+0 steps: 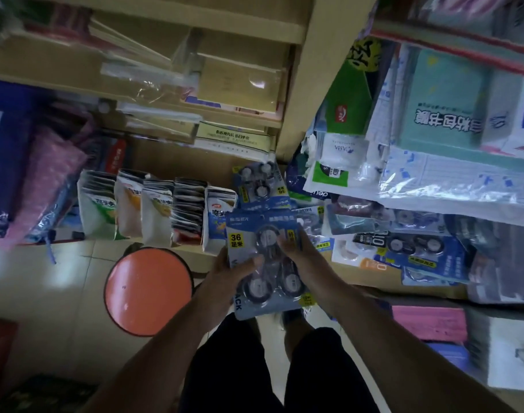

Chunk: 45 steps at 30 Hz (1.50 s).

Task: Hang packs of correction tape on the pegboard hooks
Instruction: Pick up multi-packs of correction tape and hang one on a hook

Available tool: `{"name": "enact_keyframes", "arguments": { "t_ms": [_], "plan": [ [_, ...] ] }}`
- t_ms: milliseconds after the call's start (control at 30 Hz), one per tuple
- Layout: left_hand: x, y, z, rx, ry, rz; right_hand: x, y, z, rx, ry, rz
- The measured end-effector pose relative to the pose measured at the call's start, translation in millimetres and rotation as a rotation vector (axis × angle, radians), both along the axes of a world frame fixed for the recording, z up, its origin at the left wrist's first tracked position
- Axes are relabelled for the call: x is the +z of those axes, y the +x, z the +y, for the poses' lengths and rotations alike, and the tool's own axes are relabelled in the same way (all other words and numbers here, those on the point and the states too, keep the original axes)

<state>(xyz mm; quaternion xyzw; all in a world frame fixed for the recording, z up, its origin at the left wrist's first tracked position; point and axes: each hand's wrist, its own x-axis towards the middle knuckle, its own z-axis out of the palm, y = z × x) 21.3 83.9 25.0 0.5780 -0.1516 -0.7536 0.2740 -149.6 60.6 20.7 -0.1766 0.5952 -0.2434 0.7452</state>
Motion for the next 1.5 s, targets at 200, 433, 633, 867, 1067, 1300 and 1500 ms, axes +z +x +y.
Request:
{"name": "enact_keyframes", "arguments": {
  "t_ms": [200, 433, 633, 867, 1067, 1300, 1500],
  "plan": [
    [-35.5, 32.8, 7.7, -0.031, -0.087, -0.199, -77.0, 19.0, -33.4, 0.072, 0.071, 0.343],
    [-58.1, 64.6, 24.4, -0.143, -0.167, -0.403, -149.6, 24.0, -83.5, -0.133, 0.259, 0.469],
    [-71.2, 78.5, 30.0, -0.204, -0.155, -0.468, -172.3, 27.8, -102.1, -0.185, 0.262, 0.464],
    [-74.2, 66.7, 29.1, -0.169, -0.173, -0.497, -181.7, 11.2, -92.8, -0.287, 0.367, 0.485],
    [-67.5, 50.8, 31.6, -0.049, -0.183, -0.512, -186.1, -8.9, -83.8, -0.136, 0.334, 0.507],
    [-34.1, 54.9, 33.7, 0.093, -0.199, -0.581, -117.5, 15.3, -63.6, -0.124, -0.035, 0.673],
    [38.6, 76.5, 24.9, 0.221, -0.249, -0.541, 54.3, -8.0, -44.6, 0.052, -0.552, 0.829]
  ]
}}
